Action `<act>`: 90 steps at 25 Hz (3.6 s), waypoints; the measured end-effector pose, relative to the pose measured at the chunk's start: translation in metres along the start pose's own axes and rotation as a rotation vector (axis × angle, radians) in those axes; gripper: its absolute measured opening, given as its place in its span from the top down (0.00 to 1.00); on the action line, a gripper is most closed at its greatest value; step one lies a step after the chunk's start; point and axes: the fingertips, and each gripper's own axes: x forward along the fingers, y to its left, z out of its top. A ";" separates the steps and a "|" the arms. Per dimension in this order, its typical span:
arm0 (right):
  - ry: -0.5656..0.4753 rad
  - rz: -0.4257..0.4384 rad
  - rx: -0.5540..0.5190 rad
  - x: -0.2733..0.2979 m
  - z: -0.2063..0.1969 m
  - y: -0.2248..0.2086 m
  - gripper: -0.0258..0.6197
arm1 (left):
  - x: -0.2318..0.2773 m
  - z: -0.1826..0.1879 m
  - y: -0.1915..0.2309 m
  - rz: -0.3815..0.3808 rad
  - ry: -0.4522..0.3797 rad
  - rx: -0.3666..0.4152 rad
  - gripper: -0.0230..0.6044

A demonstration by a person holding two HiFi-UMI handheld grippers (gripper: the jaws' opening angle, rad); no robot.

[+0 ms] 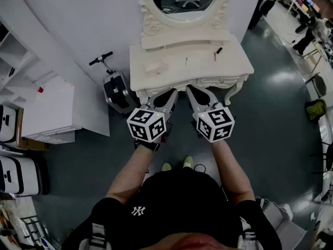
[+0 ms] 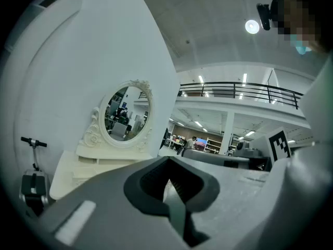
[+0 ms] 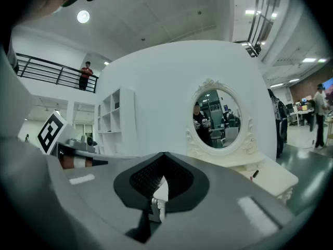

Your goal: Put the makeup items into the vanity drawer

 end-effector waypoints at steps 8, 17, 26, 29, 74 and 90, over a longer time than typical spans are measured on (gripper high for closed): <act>0.001 -0.003 -0.009 -0.011 -0.002 -0.017 0.93 | 0.016 -0.009 -0.013 0.000 0.005 -0.001 0.96; -0.025 0.032 0.015 -0.013 0.003 -0.031 0.93 | 0.030 -0.010 -0.015 0.026 -0.004 -0.002 0.96; -0.032 0.044 0.050 -0.008 -0.003 -0.056 0.92 | 0.048 -0.019 -0.004 0.082 -0.009 -0.009 0.96; -0.026 0.046 0.061 -0.010 -0.004 -0.068 0.92 | 0.059 -0.022 -0.010 0.091 -0.006 -0.009 0.96; 0.342 -0.236 0.178 0.280 -0.141 -0.248 0.87 | 0.251 -0.042 0.271 0.021 0.185 -0.091 0.96; 0.728 -0.168 0.176 0.345 -0.288 -0.343 0.80 | 0.339 -0.113 0.304 0.129 0.290 -0.144 0.96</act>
